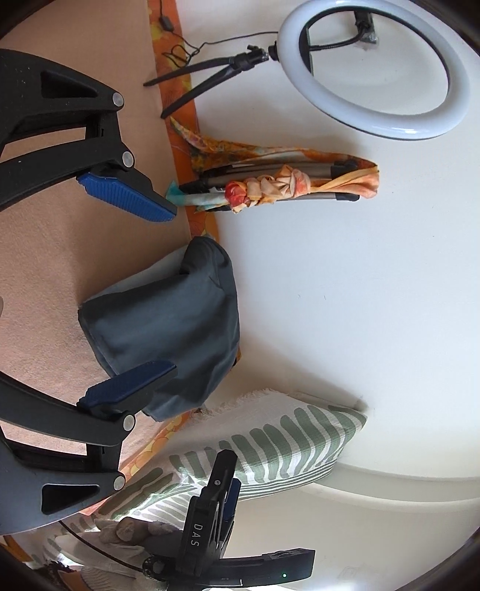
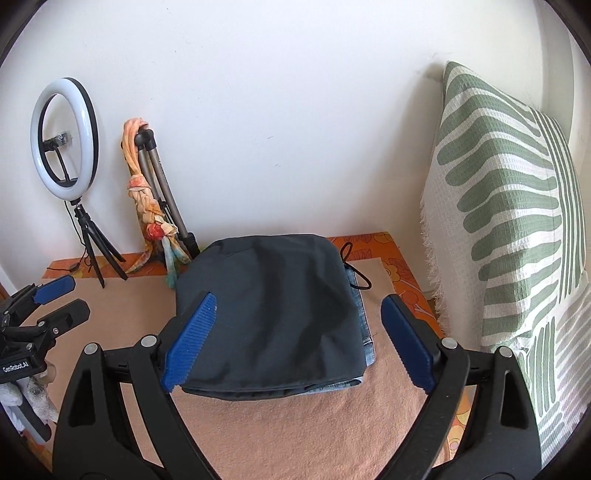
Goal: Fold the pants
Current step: 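Open both grippers and withdraw them from the stacked pants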
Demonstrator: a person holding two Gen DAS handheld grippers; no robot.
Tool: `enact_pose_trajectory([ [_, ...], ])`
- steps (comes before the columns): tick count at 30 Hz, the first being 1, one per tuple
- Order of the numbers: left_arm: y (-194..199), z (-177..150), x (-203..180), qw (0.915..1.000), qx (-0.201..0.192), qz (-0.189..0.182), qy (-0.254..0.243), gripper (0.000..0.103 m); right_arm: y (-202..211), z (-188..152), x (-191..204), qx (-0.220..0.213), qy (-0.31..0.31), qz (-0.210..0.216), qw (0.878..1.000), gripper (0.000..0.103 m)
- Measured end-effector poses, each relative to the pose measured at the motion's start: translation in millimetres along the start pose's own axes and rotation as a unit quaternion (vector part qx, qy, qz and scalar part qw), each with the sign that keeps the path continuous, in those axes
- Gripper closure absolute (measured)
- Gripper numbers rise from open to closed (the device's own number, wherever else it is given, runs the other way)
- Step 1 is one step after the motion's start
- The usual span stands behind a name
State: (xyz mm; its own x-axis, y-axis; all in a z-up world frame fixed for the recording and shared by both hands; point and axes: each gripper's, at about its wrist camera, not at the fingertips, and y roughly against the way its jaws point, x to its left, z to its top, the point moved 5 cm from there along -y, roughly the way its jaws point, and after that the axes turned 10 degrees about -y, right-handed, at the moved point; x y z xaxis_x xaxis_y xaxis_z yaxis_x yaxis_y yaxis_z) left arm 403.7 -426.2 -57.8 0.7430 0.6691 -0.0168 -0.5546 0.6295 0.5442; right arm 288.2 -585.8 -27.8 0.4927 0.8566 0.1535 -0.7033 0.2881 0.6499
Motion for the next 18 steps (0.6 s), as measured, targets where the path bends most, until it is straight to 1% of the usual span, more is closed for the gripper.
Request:
enact_pose_trajectory([
  [2, 18.1, -1.2, -1.8, 1.0, -0.006, 0.0, 0.0, 0.023, 19.1, -0.9, 10.3, -0.01, 0.007, -0.006, 1.0, 0.009],
  [5, 45.0, -3.5, -5.3, 0.9998, -0.018, 0.0, -0.001, 0.023, 47.6, -6.3, 23.3, -0.023, 0.01, -0.01, 1.0, 0.006],
  [10, 91.6, -10.7, -16.4, 0.9991, -0.039, 0.007, -0.015, 0.023, 90.6, -16.7, 40.8, -0.031, 0.004, -0.007, 0.999, 0.005],
  [14, 123.9, -24.1, -25.1, 0.9985, -0.048, 0.008, -0.025, 0.021, 121.1, -32.5, 54.4, -0.04, 0.003, -0.005, 0.999, 0.003],
  [18, 148.1, -43.0, -30.5, 0.9982, -0.049, 0.011, -0.032, 0.02, 140.3, -57.0, 62.3, -0.038, -0.007, 0.002, 0.999, 0.002],
])
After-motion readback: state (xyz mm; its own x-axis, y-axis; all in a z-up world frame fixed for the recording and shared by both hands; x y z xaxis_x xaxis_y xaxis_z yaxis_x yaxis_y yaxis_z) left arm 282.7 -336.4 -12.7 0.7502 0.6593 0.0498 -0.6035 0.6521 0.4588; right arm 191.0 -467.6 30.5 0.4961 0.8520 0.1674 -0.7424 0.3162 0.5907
